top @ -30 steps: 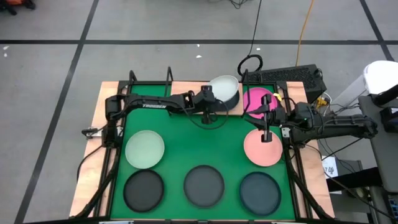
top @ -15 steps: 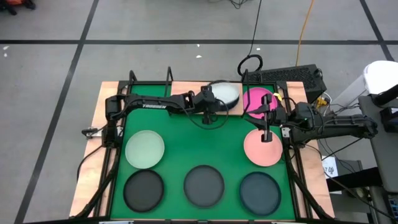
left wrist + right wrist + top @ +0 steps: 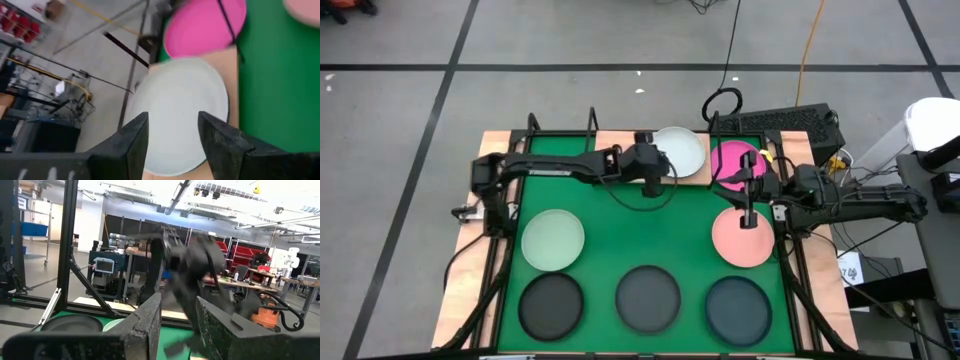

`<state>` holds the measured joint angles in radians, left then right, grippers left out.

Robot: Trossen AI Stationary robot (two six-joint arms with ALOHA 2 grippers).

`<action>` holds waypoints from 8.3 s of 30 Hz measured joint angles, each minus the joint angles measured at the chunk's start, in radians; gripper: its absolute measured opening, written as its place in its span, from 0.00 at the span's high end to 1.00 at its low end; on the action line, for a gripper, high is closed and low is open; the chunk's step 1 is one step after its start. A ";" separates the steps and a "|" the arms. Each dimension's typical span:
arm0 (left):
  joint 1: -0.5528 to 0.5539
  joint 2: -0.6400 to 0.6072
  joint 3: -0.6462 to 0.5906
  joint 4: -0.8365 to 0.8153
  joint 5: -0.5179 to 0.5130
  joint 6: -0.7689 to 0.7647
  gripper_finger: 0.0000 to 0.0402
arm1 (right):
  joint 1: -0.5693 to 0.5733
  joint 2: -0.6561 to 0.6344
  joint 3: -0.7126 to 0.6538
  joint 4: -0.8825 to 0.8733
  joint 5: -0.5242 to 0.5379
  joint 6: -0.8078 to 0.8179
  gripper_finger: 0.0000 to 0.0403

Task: Place and stack plates onto a shelf
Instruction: Stack the blue plate on top of the white plate on the shelf, then stack the right black plate on top of the blue plate on the shelf

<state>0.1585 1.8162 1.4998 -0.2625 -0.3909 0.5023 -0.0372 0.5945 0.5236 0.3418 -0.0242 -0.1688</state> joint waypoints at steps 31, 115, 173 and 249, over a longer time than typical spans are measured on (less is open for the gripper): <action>-0.328 -0.869 -0.915 0.529 -0.112 -0.459 0.56 | 0.000 0.205 0.145 -0.416 0.102 0.076 0.74; -0.328 -0.874 -0.935 0.562 -0.107 -0.556 0.56 | -0.319 0.739 0.712 -0.915 0.031 0.059 1.00; -0.367 -0.481 -0.935 0.501 0.324 -0.998 0.56 | -0.111 0.314 0.266 -0.318 -0.094 0.009 0.72; -0.370 -0.002 -0.586 0.321 0.663 -1.315 0.73 | 0.144 0.276 0.161 -0.249 0.186 -0.124 0.72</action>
<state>-0.2115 1.8141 0.9134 0.0585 0.2722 -0.8129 0.1066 0.8707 0.6846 0.0929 0.1616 -0.2931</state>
